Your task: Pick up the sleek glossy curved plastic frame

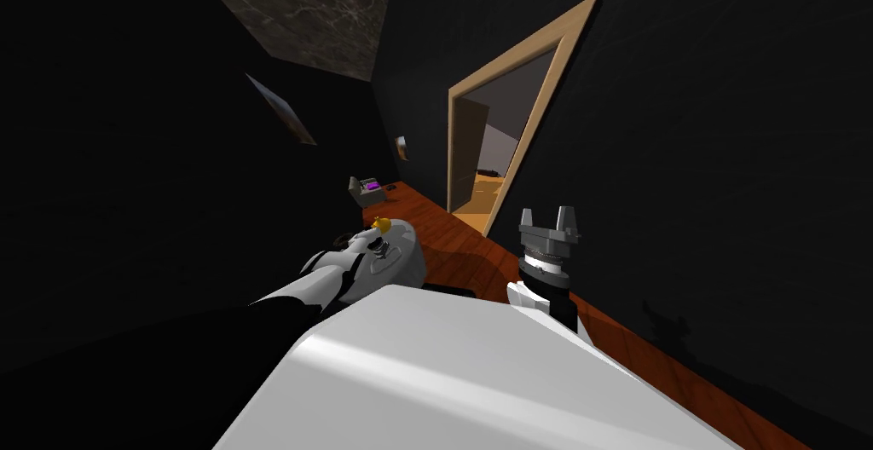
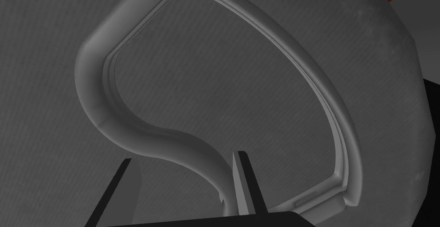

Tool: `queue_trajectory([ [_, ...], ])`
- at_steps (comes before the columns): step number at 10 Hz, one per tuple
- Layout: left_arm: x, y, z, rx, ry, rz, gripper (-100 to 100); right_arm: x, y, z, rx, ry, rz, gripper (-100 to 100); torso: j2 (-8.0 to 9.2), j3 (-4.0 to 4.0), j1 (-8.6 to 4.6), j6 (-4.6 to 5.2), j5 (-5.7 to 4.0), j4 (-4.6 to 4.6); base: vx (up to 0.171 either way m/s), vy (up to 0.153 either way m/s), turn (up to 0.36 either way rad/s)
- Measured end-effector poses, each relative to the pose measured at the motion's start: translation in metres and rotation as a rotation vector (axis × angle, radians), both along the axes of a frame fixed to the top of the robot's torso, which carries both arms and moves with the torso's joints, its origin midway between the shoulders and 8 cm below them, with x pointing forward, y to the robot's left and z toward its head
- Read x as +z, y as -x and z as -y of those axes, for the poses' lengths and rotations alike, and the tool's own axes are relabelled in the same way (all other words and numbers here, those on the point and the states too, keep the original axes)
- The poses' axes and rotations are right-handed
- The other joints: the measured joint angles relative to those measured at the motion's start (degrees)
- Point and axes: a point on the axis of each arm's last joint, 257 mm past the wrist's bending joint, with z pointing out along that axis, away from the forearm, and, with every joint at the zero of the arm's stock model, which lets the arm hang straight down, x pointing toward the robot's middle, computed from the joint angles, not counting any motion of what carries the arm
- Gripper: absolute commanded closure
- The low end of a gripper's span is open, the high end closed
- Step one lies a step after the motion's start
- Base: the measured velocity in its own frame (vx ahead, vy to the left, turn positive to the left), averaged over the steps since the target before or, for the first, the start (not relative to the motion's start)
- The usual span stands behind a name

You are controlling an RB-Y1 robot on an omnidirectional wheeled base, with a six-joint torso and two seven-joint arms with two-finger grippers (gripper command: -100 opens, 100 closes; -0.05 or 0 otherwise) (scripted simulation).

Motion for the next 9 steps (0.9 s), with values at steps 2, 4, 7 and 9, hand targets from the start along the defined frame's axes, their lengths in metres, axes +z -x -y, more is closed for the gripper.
queue_trajectory([
  [2,0.0,0.0,0.0,0.006,0.001,0.001,100,0.0,0.0,0.0,0.0,0.0,0.0,0,-0.01,-0.01,0.01,0.1,0.0,-0.01,0.0,0.0,0.0],
  [4,0.0,0.0,-0.001,0.008,0.002,0.001,0,0.0,0.0,0.0,0.0,0.0,0.0,0,-0.02,-0.02,0.0,0.15,-0.01,-0.02,0.0,0.0,0.0],
  [7,-0.009,0.001,0.003,0.004,-0.005,0.006,100,0.0,0.0,0.0,0.0,0.0,0.0,0,-0.15,-0.21,0.14,0.21,0.39,-0.27,0.013,0.015,0.003],
  [9,-0.007,0.002,0.004,0.004,-0.002,0.003,100,0.0,0.0,0.0,0.0,0.0,0.0,0,-0.19,-0.25,0.13,0.29,0.45,-0.31,-0.013,-0.015,-0.045],
])
